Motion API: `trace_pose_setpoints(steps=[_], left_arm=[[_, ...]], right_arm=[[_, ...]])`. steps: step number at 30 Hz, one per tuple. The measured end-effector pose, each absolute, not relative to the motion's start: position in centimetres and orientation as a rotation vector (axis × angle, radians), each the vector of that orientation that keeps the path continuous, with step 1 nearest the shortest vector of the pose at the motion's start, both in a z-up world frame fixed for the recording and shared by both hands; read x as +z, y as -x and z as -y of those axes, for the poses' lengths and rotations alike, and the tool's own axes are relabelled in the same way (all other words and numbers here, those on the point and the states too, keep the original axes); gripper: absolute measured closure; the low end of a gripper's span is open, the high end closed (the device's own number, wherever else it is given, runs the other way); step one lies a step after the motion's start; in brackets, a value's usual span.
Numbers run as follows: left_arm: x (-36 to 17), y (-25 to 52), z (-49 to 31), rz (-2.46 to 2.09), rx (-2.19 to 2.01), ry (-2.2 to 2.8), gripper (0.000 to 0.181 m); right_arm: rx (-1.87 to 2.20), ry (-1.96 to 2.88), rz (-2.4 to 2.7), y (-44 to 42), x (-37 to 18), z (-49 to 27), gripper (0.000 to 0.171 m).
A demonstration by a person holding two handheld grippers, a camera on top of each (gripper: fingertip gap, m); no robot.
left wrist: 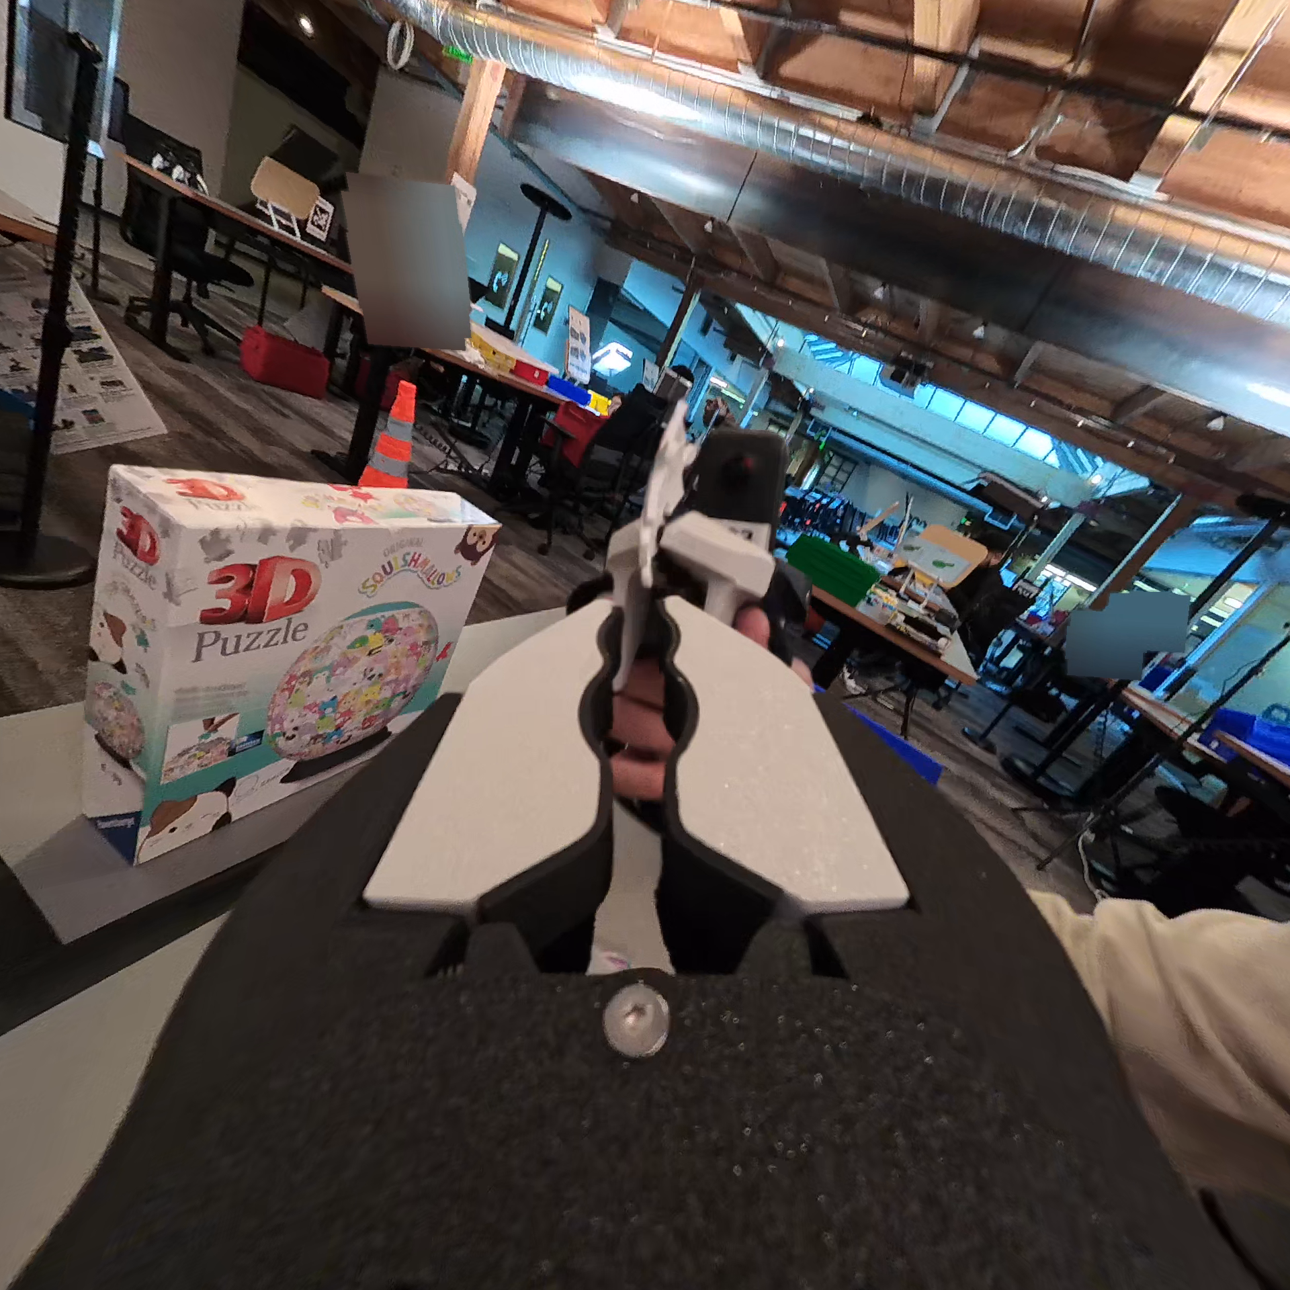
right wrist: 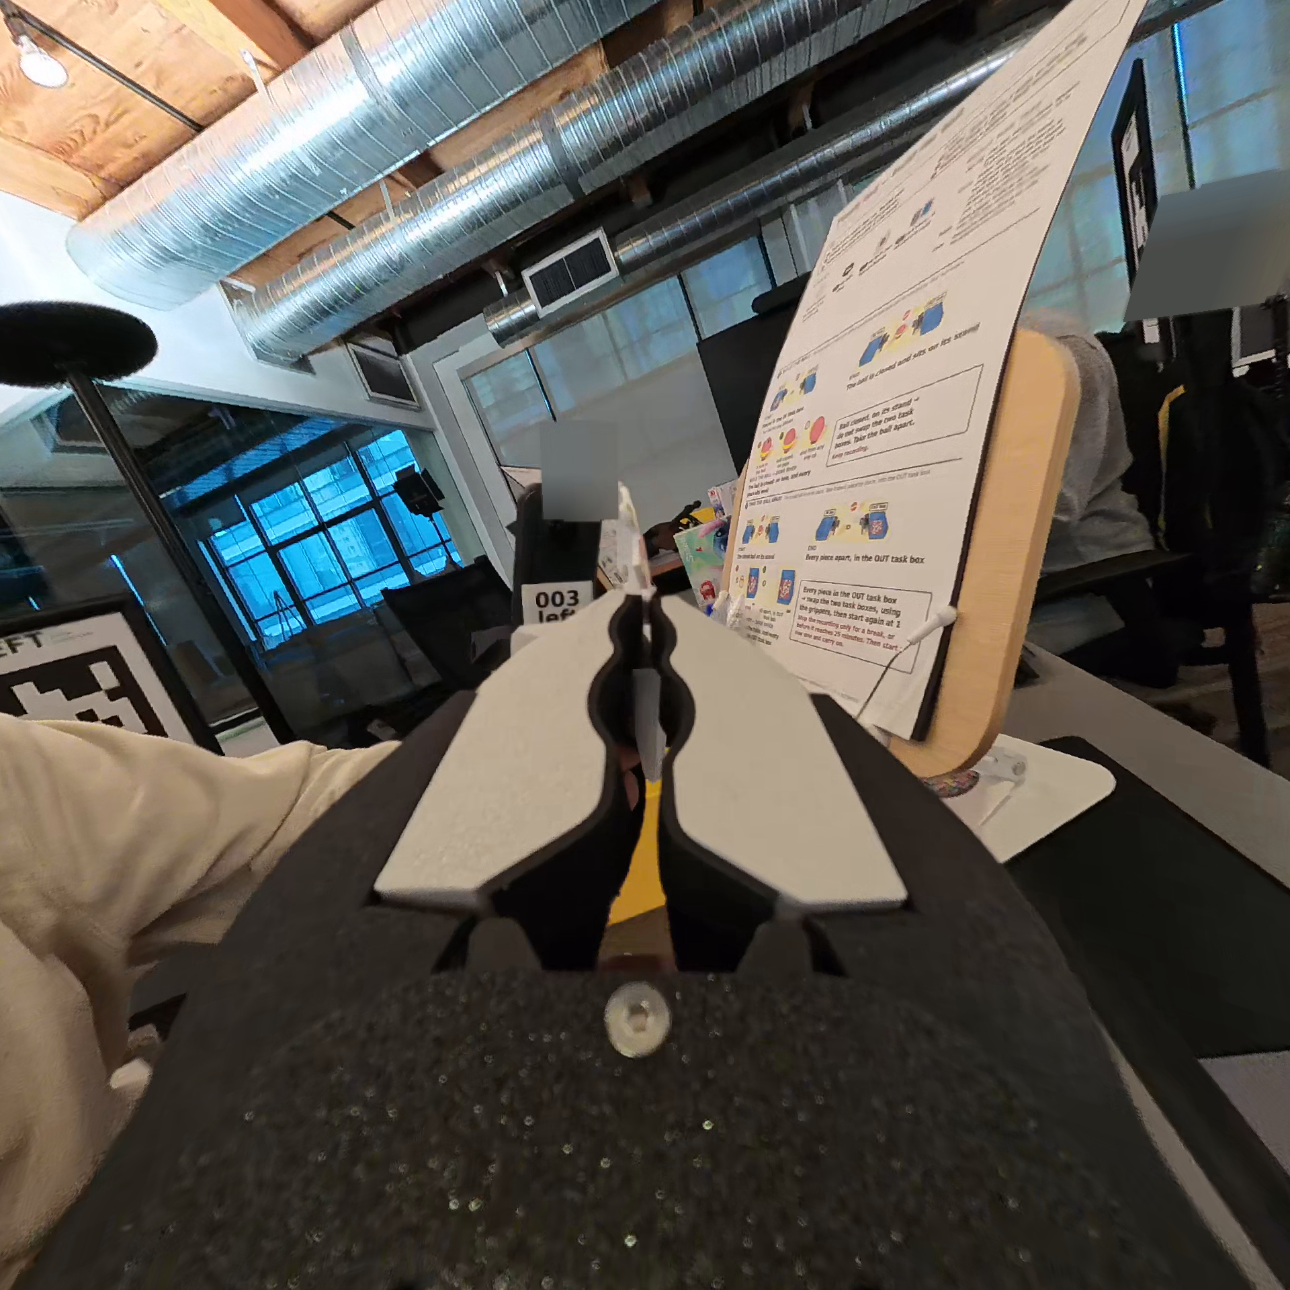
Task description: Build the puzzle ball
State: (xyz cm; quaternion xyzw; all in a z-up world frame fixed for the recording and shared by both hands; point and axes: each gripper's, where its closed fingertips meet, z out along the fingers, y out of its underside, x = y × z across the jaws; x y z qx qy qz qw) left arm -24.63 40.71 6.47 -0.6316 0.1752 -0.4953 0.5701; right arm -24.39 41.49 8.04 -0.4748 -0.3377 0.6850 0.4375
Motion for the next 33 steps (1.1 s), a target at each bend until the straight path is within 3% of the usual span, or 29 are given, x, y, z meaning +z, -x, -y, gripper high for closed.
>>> trace_pose_setpoints(steps=[5,10,14,20,33], left_arm=[[4.1,25.4,-40.0,-0.553,-0.990,1.602,0.163],[1.1,28.1,-39.1,-0.754,-0.687,1.795,0.163],[-1.3,30.1,-38.9,-0.839,-0.547,1.935,0.157],[-3.3,30.7,-39.0,-0.864,-0.517,2.031,0.154],[-5.1,30.3,-41.3,-0.874,-0.519,2.083,0.153]], right_arm=[[1.393,1.337,1.039,23.3,6.6,-42.5,0.169],[0.763,1.534,1.465,22.2,1.0,-43.7,0.169],[0.571,1.629,1.775,22.1,-3.5,-42.9,0.169],[0.492,1.630,2.043,23.2,-7.6,-40.8,0.169],[0.516,1.607,2.125,24.8,-9.8,-40.5,0.169]])
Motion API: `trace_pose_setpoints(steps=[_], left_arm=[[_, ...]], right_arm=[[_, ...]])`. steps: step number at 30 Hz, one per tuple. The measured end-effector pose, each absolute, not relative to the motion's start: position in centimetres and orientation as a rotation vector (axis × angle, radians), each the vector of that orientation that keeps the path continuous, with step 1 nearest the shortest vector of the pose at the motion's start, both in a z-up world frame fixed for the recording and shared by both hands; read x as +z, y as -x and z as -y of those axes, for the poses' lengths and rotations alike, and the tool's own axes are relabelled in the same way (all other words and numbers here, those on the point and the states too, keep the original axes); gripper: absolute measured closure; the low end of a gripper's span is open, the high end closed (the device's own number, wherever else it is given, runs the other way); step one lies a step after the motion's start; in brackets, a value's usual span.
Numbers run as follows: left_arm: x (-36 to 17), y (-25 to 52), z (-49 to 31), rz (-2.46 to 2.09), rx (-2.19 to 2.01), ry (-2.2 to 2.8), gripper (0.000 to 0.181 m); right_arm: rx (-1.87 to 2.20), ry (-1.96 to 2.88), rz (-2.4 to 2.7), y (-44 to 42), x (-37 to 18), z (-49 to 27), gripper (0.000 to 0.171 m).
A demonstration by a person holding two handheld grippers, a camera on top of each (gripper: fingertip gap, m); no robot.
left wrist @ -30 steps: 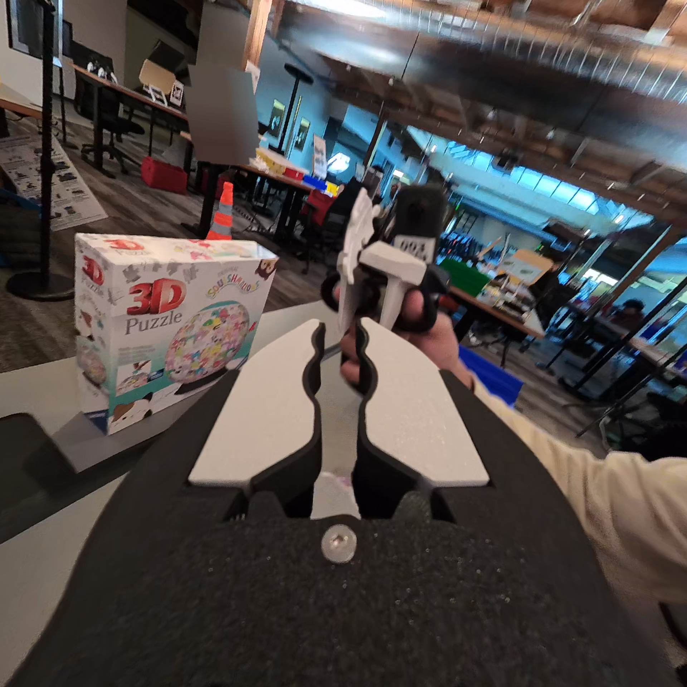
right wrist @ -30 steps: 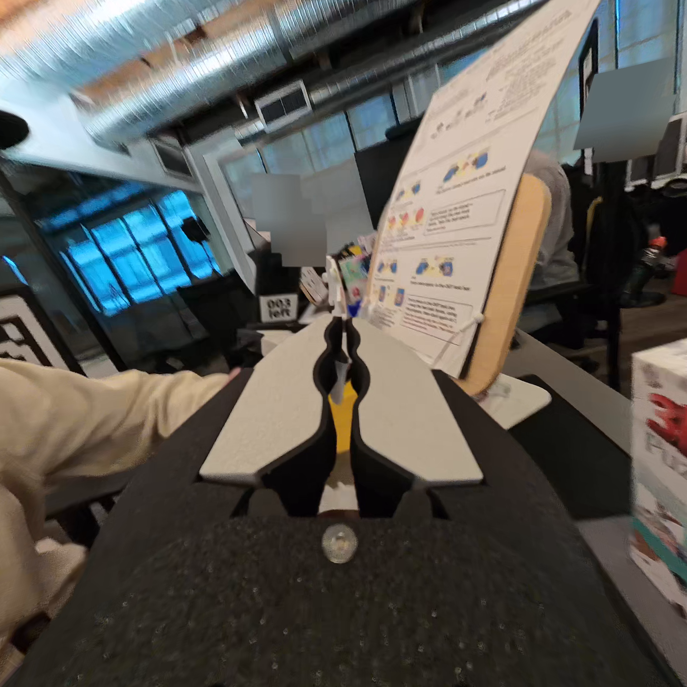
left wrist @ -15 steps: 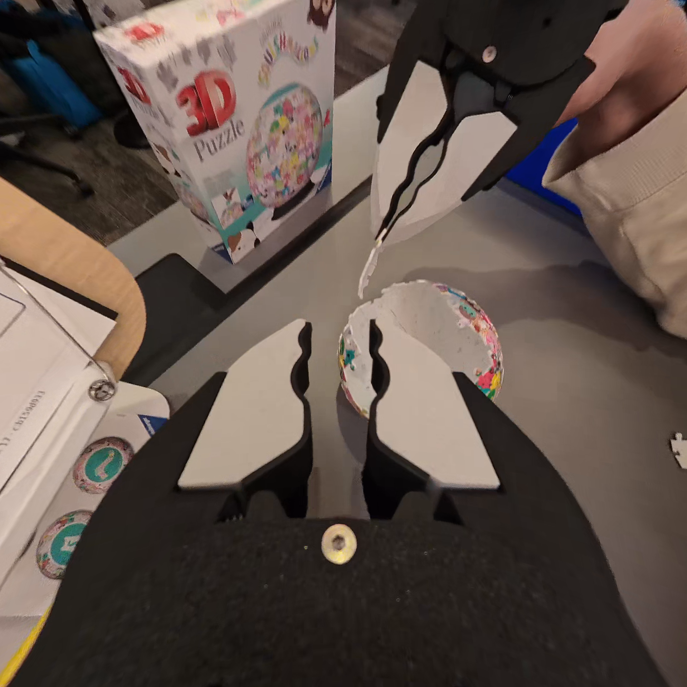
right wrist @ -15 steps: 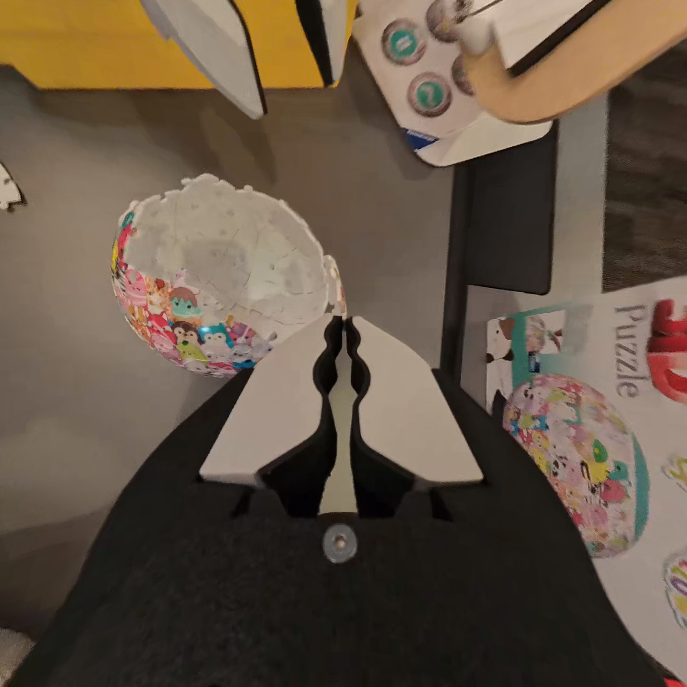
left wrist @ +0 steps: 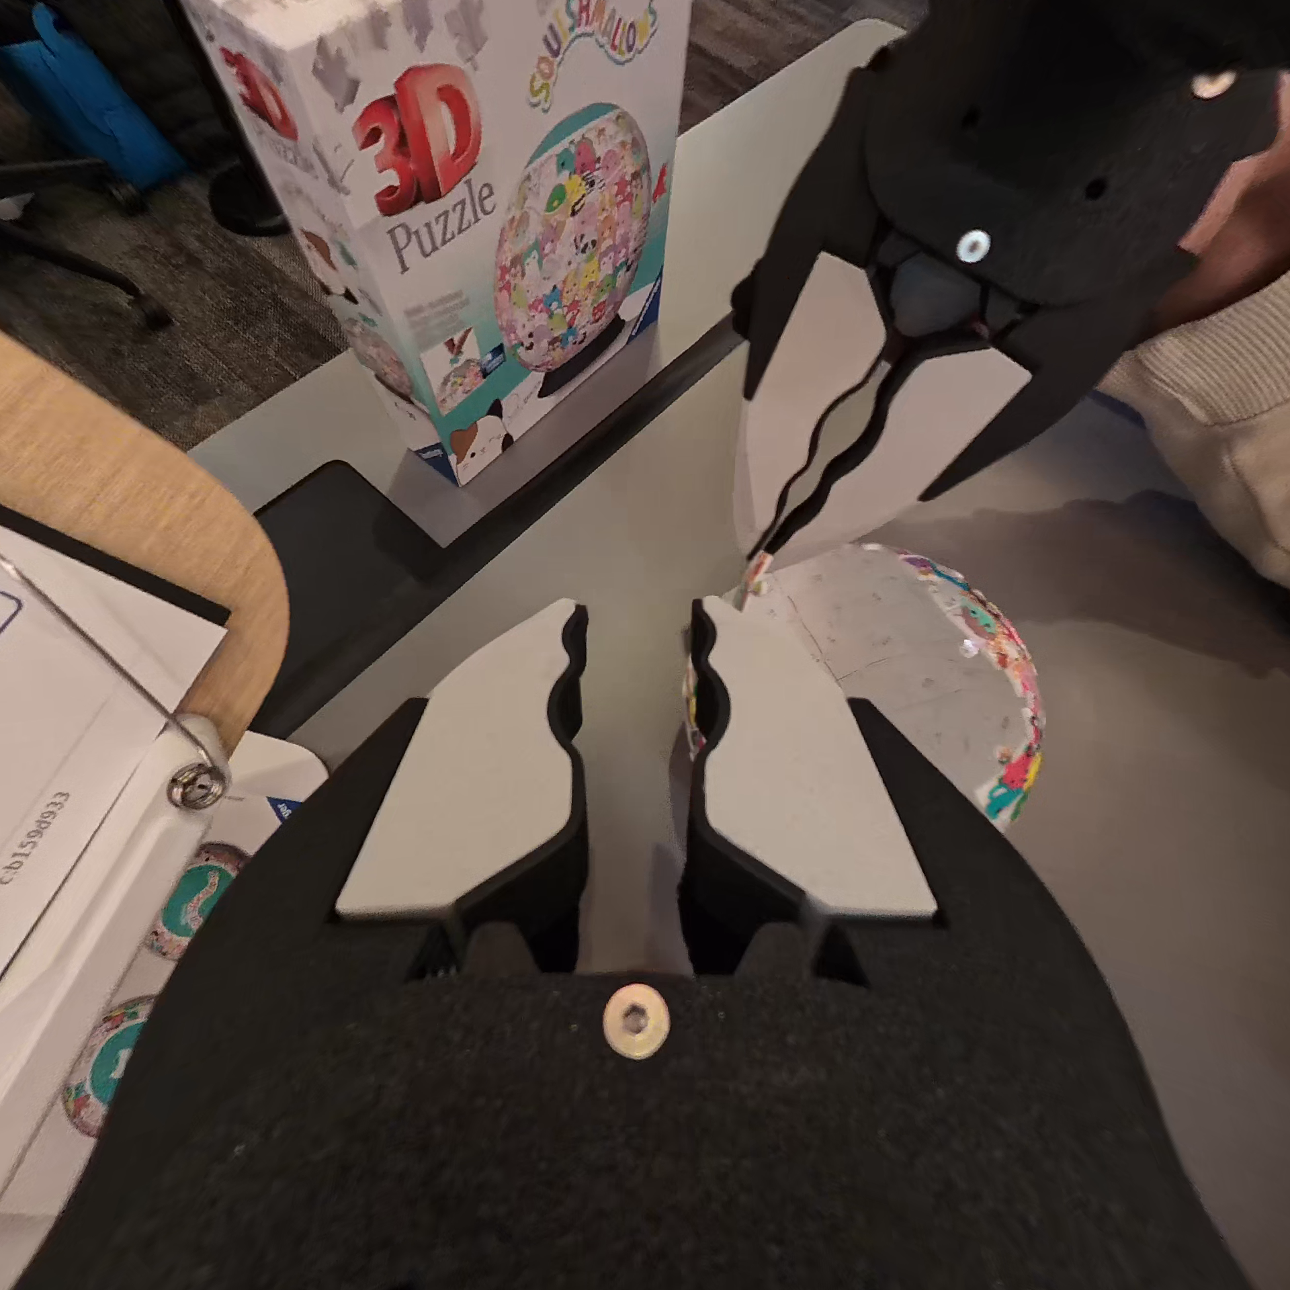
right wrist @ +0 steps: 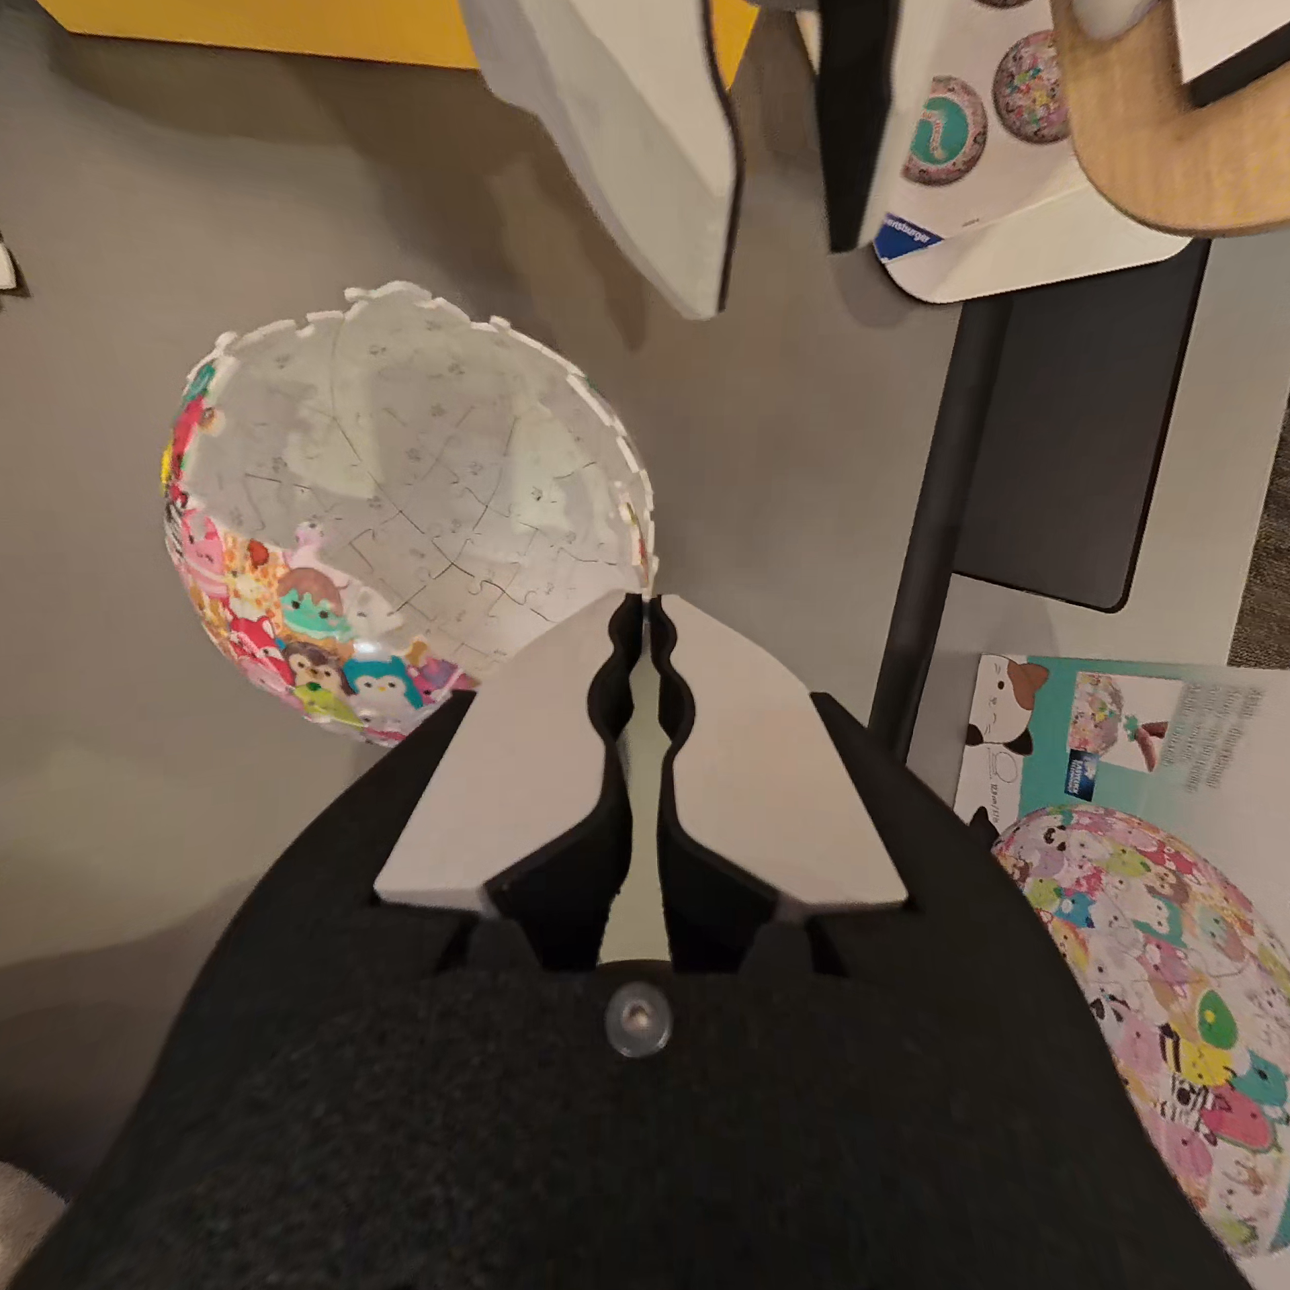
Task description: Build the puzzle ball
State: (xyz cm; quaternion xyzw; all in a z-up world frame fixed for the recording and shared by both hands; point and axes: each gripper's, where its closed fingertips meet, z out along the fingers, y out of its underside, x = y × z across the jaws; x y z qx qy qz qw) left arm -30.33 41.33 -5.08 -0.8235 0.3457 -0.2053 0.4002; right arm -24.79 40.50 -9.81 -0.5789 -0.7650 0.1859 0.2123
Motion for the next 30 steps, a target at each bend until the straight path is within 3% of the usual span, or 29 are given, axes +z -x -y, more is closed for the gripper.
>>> trace_pose_setpoints(steps=[30], left_arm=[[-5.7,30.2,-40.2,-0.963,-0.486,2.071,0.153]], right_arm=[[0.235,1.606,2.082,25.0,-10.0,-40.9,0.169]])
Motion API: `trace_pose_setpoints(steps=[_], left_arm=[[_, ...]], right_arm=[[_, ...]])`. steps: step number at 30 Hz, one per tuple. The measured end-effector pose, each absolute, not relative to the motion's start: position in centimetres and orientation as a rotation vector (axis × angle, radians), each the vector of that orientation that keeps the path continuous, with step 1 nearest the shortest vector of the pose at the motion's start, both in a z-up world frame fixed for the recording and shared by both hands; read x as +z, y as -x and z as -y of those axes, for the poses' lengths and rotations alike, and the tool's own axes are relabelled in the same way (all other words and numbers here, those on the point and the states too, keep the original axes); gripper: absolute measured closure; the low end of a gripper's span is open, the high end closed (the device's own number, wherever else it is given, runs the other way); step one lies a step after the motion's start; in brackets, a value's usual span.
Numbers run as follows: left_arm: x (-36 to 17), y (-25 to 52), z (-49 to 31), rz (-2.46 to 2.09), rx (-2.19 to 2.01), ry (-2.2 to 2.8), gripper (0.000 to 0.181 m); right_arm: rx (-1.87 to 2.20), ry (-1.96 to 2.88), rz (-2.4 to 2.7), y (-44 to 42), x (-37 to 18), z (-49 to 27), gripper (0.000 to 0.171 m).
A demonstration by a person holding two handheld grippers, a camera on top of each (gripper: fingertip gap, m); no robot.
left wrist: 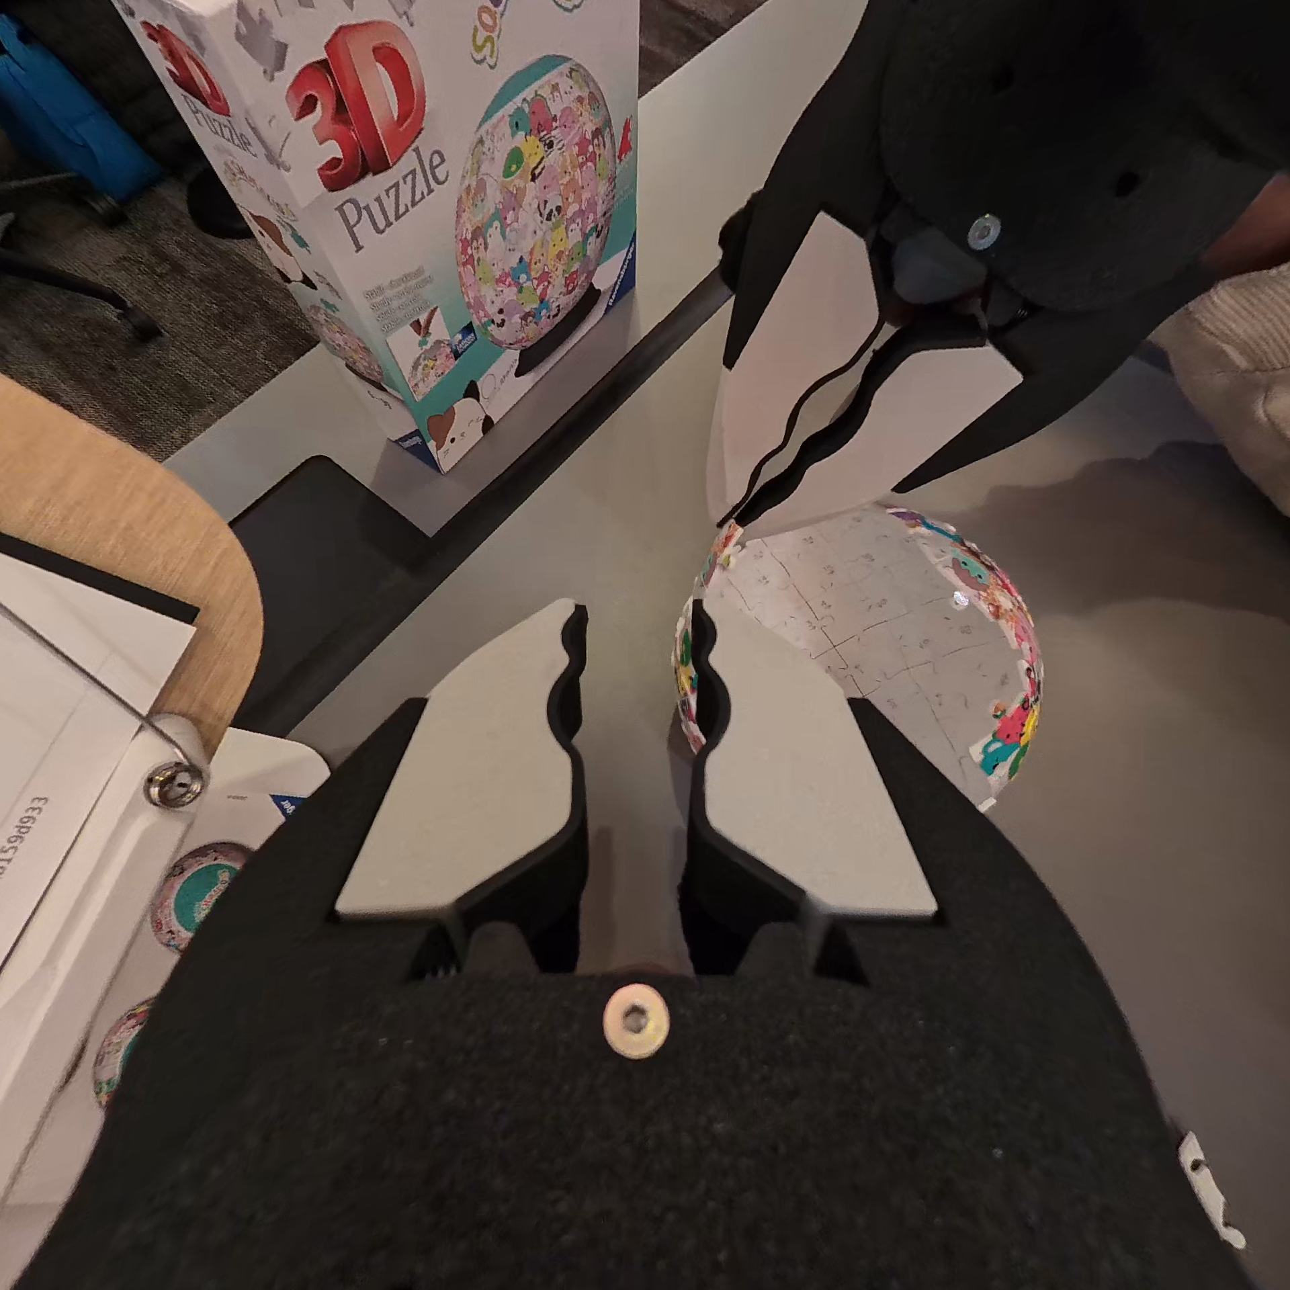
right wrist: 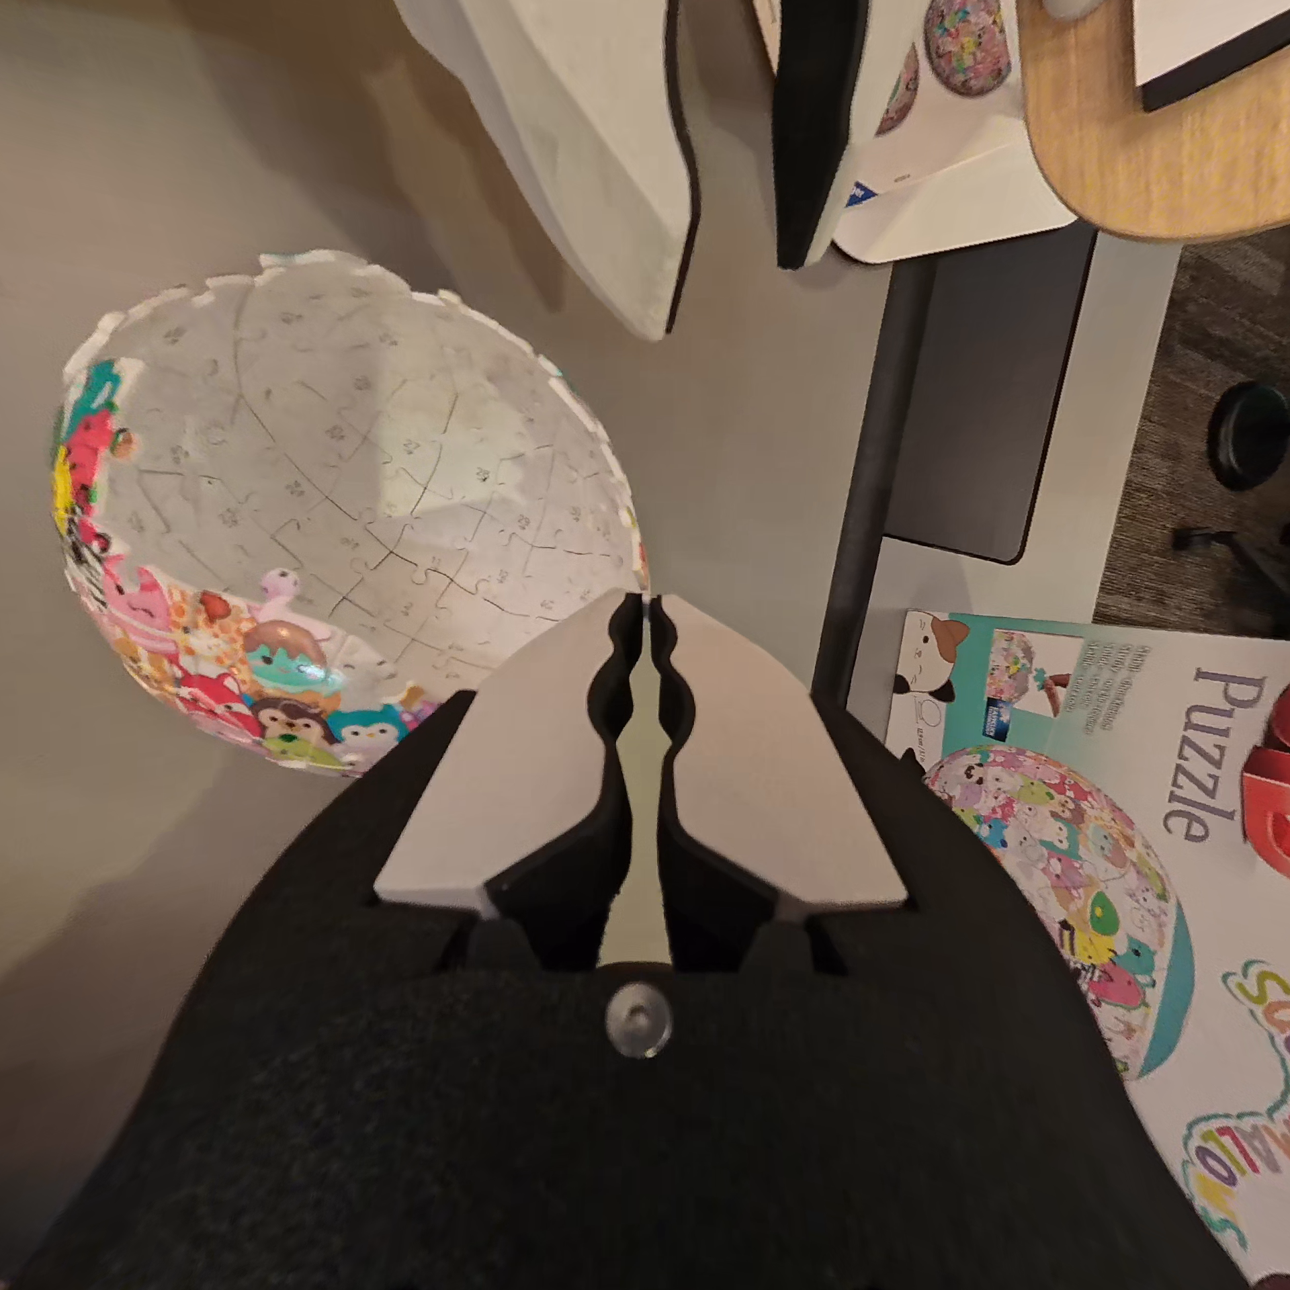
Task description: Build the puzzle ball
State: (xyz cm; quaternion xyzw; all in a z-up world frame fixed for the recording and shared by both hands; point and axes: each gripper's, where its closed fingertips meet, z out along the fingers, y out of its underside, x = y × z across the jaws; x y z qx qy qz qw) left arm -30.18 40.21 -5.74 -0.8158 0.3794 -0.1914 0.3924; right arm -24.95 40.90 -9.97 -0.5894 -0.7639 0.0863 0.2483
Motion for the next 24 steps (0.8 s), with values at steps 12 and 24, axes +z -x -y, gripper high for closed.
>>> trace_pose_setpoints(steps=[12,24], left_arm=[[-7.1,29.8,-39.5,-1.013,-0.435,2.069,0.152],[-6.4,30.5,-40.7,-0.991,-0.732,2.097,0.141]], right_arm=[[0.198,1.600,2.045,25.1,-10.1,-41.1,0.169],[0.146,1.660,2.006,25.1,-10.2,-41.3,0.169]])
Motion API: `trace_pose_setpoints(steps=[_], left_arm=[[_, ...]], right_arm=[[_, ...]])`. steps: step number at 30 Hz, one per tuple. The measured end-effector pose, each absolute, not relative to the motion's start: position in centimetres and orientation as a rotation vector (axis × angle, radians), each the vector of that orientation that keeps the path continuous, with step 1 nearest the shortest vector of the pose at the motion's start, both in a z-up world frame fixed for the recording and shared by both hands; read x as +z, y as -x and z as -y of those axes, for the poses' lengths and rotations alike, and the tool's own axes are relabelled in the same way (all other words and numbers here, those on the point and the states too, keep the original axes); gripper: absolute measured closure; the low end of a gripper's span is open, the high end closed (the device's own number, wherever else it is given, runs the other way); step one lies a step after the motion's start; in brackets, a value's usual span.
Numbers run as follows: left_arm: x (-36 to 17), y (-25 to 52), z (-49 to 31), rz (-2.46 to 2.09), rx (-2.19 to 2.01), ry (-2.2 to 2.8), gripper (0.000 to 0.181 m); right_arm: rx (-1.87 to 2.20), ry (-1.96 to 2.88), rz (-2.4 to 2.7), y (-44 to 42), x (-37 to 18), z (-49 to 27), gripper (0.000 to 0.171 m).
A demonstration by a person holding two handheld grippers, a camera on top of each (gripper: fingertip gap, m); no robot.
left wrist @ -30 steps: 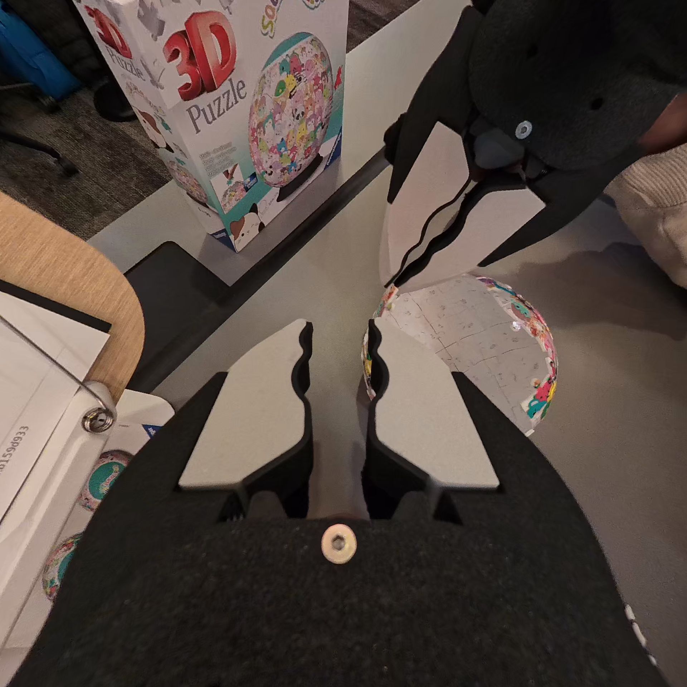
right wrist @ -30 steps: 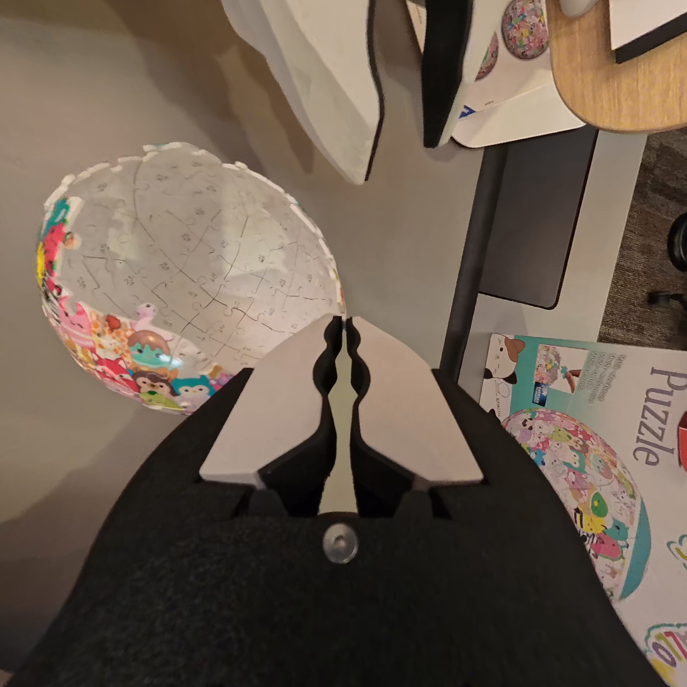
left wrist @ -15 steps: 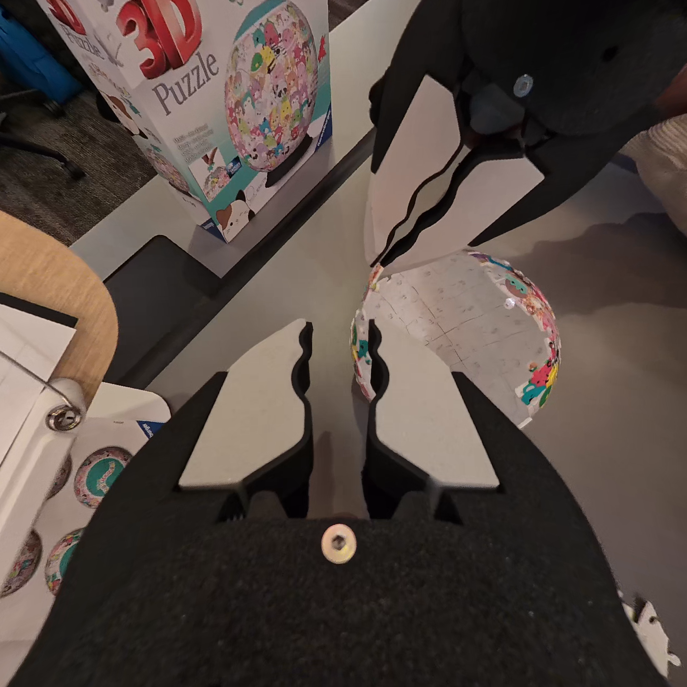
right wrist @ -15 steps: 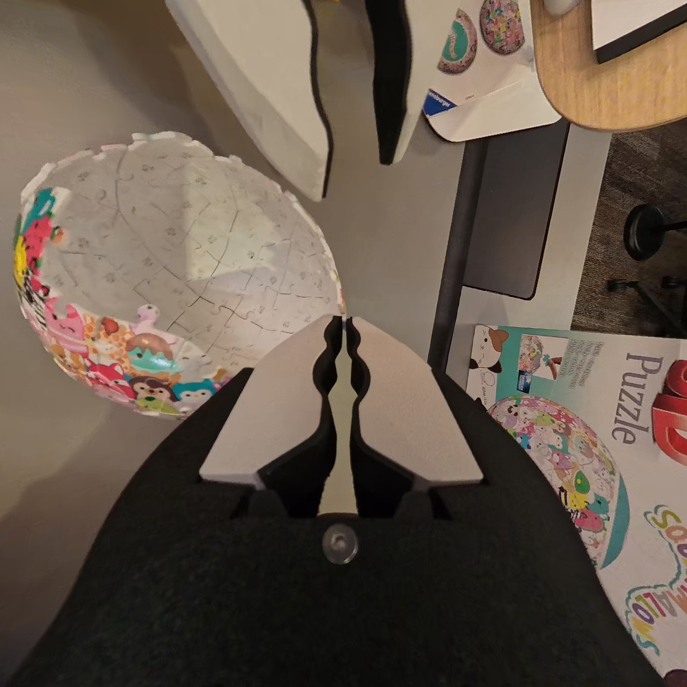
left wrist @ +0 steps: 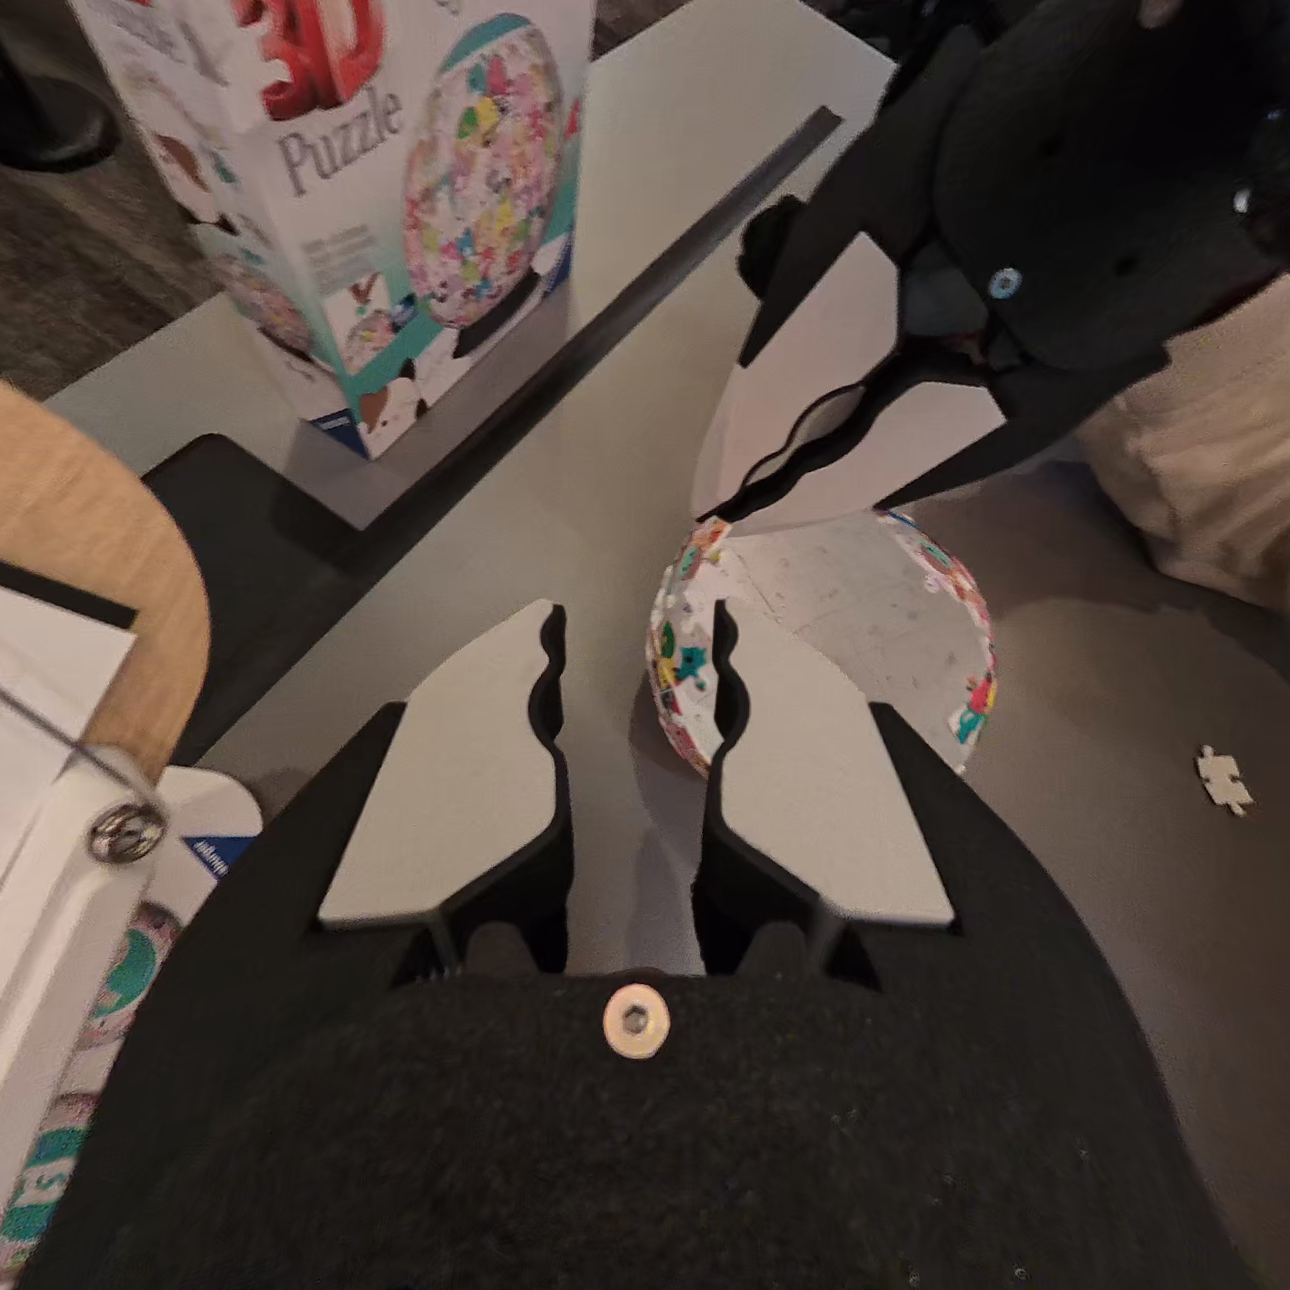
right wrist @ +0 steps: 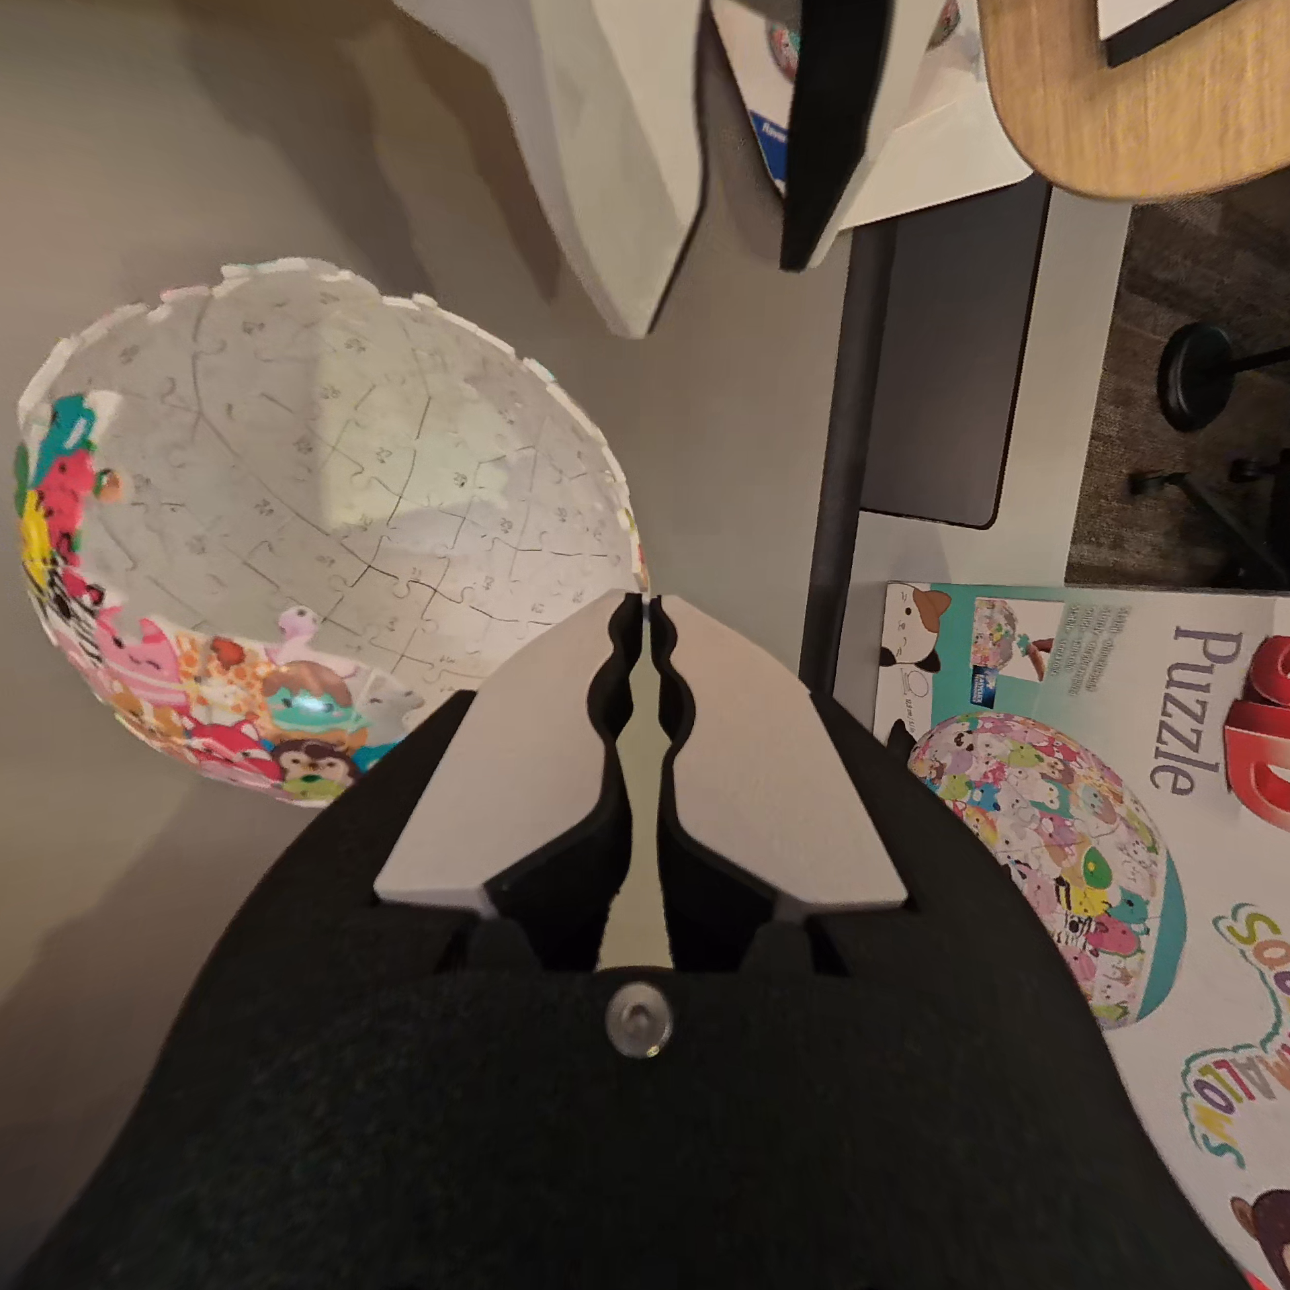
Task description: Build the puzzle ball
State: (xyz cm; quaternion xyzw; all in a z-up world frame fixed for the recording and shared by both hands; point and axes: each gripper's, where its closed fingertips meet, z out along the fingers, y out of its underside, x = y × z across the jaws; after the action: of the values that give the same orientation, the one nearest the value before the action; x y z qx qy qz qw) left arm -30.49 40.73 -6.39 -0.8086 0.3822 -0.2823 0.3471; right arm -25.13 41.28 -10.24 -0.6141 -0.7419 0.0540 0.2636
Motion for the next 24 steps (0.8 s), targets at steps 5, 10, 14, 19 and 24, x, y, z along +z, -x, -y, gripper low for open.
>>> trace_pose_setpoints(steps=[5,10,14,19,24], left_arm=[[-7.8,30.3,-39.7,-1.099,-0.598,2.103,0.138],[-8.5,29.3,-38.8,-1.147,-0.630,2.119,0.138],[-8.9,28.7,-38.5,-1.194,-0.703,2.113,0.140],[-9.4,28.0,-38.8,-1.295,-0.711,2.106,0.139],[-10.6,27.5,-39.2,-1.380,-0.713,2.145,0.137]], right_arm=[[0.095,1.668,2.007,25.3,-10.5,-41.3,0.169],[0.055,1.677,2.000,25.4,-10.5,-41.3,0.169],[0.060,1.682,1.996,25.4,-10.6,-41.4,0.169],[0.058,1.678,1.993,25.4,-10.6,-41.6,0.169],[0.066,1.680,1.987,25.4,-10.6,-41.7,0.169]])
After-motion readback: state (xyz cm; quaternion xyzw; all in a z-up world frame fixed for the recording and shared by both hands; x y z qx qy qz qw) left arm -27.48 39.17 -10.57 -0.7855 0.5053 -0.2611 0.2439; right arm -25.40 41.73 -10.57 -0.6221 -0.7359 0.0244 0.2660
